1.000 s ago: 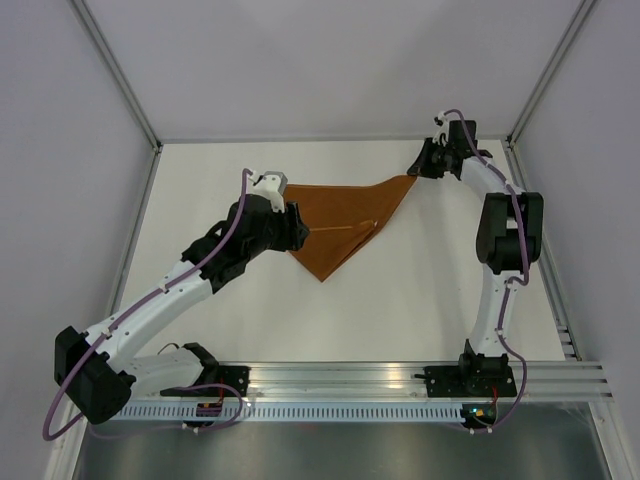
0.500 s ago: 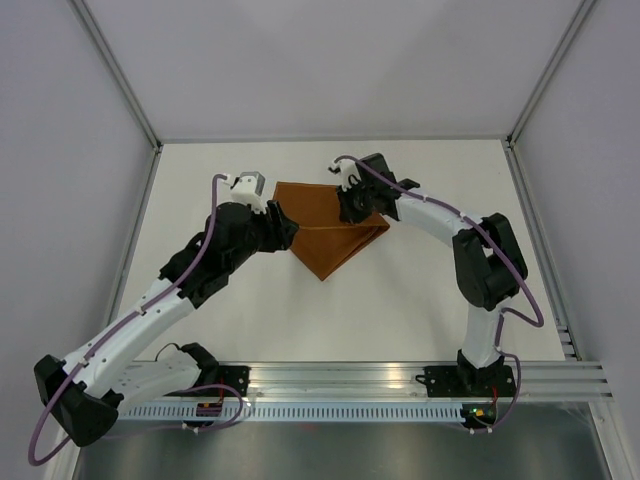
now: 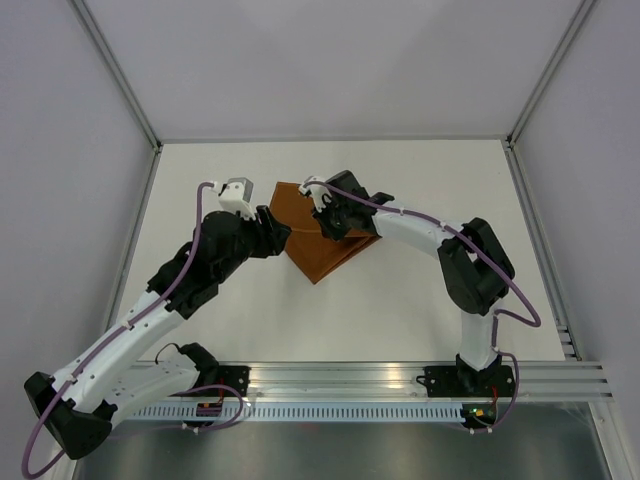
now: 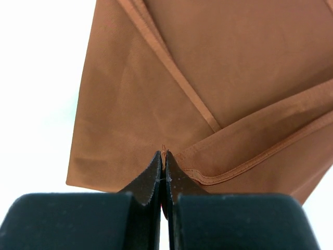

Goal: Fold the napkin, place the utensils inside, and roll it up
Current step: Fold the napkin, then roll the napkin with the utensil

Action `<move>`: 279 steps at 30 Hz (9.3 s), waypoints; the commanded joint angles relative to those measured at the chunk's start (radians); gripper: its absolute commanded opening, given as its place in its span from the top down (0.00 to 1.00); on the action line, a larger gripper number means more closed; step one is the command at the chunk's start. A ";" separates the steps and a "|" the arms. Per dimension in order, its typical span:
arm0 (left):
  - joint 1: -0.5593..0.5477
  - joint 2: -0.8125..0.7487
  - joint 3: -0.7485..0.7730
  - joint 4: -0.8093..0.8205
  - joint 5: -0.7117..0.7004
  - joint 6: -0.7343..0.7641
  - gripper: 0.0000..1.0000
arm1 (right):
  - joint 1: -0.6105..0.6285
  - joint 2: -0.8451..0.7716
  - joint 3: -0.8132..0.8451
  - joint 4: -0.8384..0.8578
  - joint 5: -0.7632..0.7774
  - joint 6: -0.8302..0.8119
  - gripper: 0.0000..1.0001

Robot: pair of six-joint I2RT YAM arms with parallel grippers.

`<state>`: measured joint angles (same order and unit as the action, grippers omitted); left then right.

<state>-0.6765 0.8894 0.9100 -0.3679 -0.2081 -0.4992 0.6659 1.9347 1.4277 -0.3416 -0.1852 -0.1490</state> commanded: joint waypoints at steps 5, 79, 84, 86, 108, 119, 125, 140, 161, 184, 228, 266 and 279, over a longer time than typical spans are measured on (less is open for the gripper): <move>0.000 -0.012 -0.014 -0.003 -0.007 -0.036 0.43 | 0.043 0.040 0.022 -0.019 0.033 -0.015 0.96; 0.002 -0.023 -0.023 0.023 0.016 -0.025 0.41 | 0.207 0.086 0.063 -0.111 0.095 0.005 0.84; 0.000 -0.018 -0.022 0.021 0.018 -0.024 0.41 | 0.216 0.083 0.077 -0.123 0.067 0.011 0.85; 0.002 -0.018 -0.022 0.023 0.019 -0.025 0.41 | 0.222 0.083 0.080 -0.125 0.059 0.011 0.86; 0.000 0.013 -0.013 0.034 -0.017 -0.032 0.40 | 0.253 0.159 0.126 -0.149 -0.026 0.057 0.87; 0.002 0.054 0.039 0.038 -0.040 -0.015 0.39 | 0.259 0.237 0.221 -0.175 -0.065 0.086 0.85; 0.015 0.108 0.102 0.034 -0.034 0.001 0.37 | 0.259 0.262 0.257 -0.186 -0.106 0.100 0.79; 0.279 0.138 0.265 0.030 0.002 -0.137 0.36 | 0.227 0.205 0.281 -0.180 -0.209 0.106 0.30; 0.591 0.670 0.247 0.032 -0.016 -0.368 0.98 | -0.081 -0.135 -0.015 -0.131 -0.015 0.045 0.34; 0.563 1.060 0.308 0.075 0.044 -0.311 0.98 | -0.158 -0.046 -0.165 -0.020 0.220 -0.058 0.43; 0.353 1.296 0.701 -0.060 0.079 -0.121 0.98 | -0.094 -0.148 -0.245 -0.189 0.115 0.026 0.45; 0.402 0.361 0.207 0.078 0.213 0.005 0.45 | 0.023 -0.298 -0.279 -0.056 0.064 -0.447 0.41; 0.400 0.086 0.194 -0.035 0.144 0.044 0.38 | 0.166 -0.180 -0.297 0.052 0.055 -0.481 0.43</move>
<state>-0.2764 0.9787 1.1019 -0.3576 -0.0490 -0.5030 0.8227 1.7500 1.1278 -0.3458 -0.1062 -0.6044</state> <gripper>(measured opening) 0.616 0.581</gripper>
